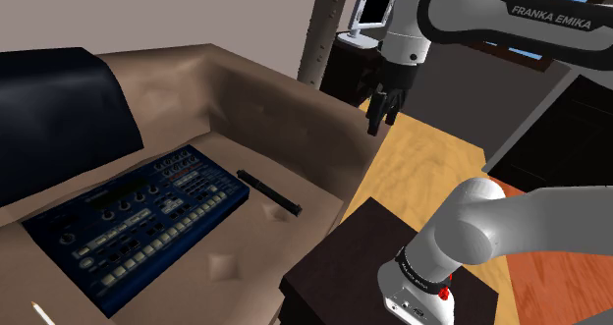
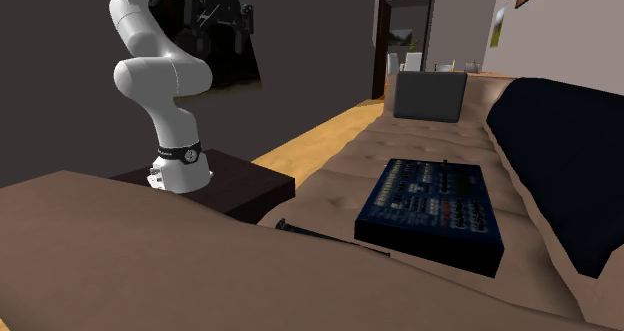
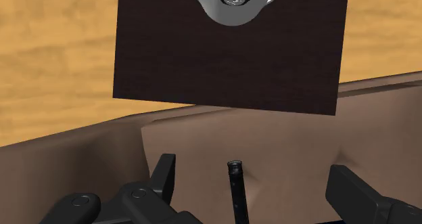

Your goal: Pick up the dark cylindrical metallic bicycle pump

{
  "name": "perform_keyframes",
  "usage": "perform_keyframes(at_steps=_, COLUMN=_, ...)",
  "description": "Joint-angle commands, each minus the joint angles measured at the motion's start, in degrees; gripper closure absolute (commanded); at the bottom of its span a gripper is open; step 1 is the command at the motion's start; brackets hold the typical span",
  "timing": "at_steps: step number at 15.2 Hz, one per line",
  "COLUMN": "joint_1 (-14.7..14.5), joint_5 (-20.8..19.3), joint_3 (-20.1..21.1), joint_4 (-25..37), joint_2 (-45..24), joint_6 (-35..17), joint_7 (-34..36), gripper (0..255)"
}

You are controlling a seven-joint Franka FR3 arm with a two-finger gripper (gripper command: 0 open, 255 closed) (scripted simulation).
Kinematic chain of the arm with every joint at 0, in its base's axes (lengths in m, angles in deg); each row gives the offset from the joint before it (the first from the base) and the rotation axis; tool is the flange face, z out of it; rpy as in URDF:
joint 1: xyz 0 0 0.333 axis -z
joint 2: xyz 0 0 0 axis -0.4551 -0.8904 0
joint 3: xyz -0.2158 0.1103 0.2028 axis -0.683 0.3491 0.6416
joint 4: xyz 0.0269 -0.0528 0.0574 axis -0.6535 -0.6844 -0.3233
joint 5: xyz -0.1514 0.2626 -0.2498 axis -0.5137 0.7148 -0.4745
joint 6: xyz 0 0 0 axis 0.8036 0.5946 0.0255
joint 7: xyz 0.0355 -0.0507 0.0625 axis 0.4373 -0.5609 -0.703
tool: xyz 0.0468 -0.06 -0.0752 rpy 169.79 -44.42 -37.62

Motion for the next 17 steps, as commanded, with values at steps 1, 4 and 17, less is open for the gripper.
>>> perform_keyframes(at_steps=1, joint_1=0.0, joint_5=0.0, joint_3=0.0, joint_4=0.0, joint_2=0.0, joint_6=0.0, joint_7=0.0, gripper=0)
perform_keyframes(at_steps=4, joint_1=-0.4, joint_5=0.2, joint_3=-0.1, joint_4=-3.8, joint_2=-2.3, joint_6=-7.0, joint_7=-0.6, gripper=0)
perform_keyframes(at_steps=17, joint_1=-1.8, joint_5=1.4, joint_3=0.2, joint_4=-11.3, joint_2=-22.7, joint_6=-38.6, joint_7=-3.3, gripper=0)
